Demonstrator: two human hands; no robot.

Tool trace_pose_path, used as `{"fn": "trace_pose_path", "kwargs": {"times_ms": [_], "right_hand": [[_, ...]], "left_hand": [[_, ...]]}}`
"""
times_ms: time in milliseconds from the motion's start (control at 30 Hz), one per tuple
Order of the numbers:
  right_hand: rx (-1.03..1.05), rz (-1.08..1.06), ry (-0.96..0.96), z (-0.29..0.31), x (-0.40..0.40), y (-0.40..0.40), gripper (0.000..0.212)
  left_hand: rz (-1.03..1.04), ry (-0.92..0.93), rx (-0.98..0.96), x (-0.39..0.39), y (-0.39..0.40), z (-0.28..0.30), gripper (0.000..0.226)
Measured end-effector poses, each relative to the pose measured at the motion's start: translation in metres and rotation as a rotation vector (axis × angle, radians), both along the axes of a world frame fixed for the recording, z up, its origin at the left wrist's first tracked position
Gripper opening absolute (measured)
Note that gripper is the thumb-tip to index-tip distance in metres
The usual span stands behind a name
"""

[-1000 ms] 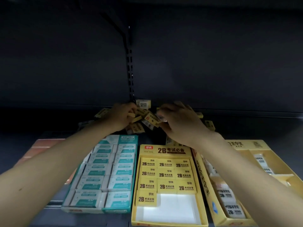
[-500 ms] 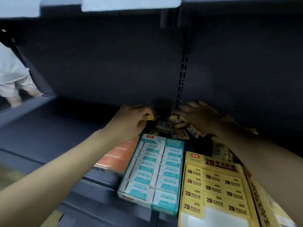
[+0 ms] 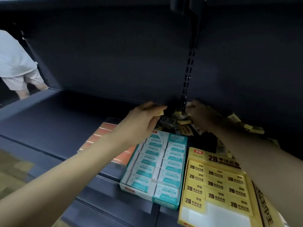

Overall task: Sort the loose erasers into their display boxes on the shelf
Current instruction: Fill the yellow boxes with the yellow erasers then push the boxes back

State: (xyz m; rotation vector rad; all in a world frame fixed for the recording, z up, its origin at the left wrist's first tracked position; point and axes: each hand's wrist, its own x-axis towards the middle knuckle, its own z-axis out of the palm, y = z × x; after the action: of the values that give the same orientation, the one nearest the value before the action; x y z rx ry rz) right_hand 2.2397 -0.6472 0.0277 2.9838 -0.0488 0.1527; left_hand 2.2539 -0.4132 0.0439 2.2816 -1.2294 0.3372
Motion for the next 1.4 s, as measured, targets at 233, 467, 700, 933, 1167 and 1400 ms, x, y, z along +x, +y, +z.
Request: {"fn": "trace_pose_path", "kwargs": {"times_ms": [233,467,700,933,1167,1400], "right_hand": [[0.243,-0.049,-0.231,0.019,-0.028,-0.002,0.033],[0.608,-0.079,-0.236,0.047,-0.104,-0.003,0.023],[0.594,-0.233,-0.166,0.048,-0.160,-0.011,0.034],[0.556,-0.231,-0.165,0.036,-0.198,0.006,0.036],[0.474,-0.238,-0.185,0.019,-0.231,0.027,0.034],[0.469,-0.288,-0.268,0.010,-0.244,0.035,0.029]], "left_hand": [[-0.043,0.394,-0.161,-0.022,-0.035,0.004,0.041],[-0.200,0.618,-0.136,-0.055,-0.063,0.004,0.046],[-0.244,0.528,-0.143,-0.071,-0.061,-0.004,0.060],[-0.204,0.482,-0.047,-0.092,-0.053,-0.007,0.036],[-0.187,0.393,0.055,-0.132,-0.041,-0.011,0.023],[-0.180,0.273,0.304,-0.152,-0.041,-0.029,0.024]]}}
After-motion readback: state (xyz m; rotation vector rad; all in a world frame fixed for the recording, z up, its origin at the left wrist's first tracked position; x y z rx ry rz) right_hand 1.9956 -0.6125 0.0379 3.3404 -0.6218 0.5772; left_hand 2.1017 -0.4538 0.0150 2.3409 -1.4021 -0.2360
